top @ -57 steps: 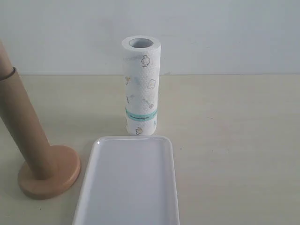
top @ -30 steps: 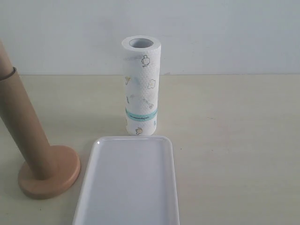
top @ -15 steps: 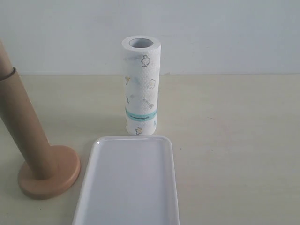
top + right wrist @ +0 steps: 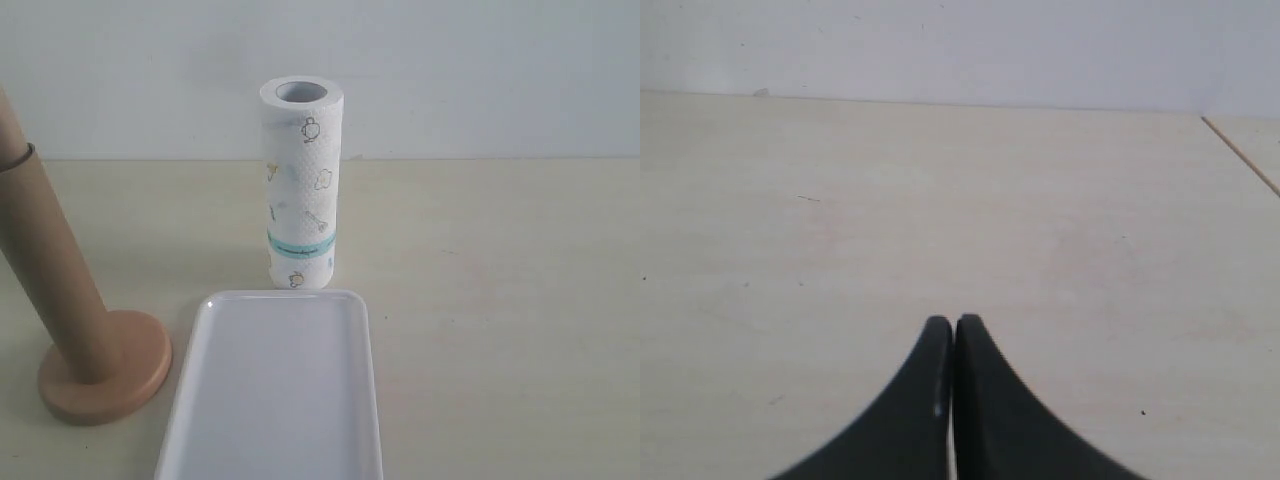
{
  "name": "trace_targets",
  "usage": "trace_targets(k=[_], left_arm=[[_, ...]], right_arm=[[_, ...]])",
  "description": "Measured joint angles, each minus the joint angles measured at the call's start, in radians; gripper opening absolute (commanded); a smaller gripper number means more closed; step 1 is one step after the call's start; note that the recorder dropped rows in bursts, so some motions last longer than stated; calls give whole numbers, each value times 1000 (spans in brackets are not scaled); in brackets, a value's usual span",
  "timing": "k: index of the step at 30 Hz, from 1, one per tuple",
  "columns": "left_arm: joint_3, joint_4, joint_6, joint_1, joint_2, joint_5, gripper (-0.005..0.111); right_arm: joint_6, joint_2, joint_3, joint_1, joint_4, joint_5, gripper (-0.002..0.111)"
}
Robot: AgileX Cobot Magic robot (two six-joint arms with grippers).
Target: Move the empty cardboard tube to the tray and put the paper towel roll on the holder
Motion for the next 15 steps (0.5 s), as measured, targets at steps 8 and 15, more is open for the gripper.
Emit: trace_targets(k=[8,15], left_arm=[[0,2,0,0,133,-127,6],[0,14,-32,0,138,-155,6]], right_arm=[[0,0,0,0,0,0,0],[0,0,0,0,0,0,0]])
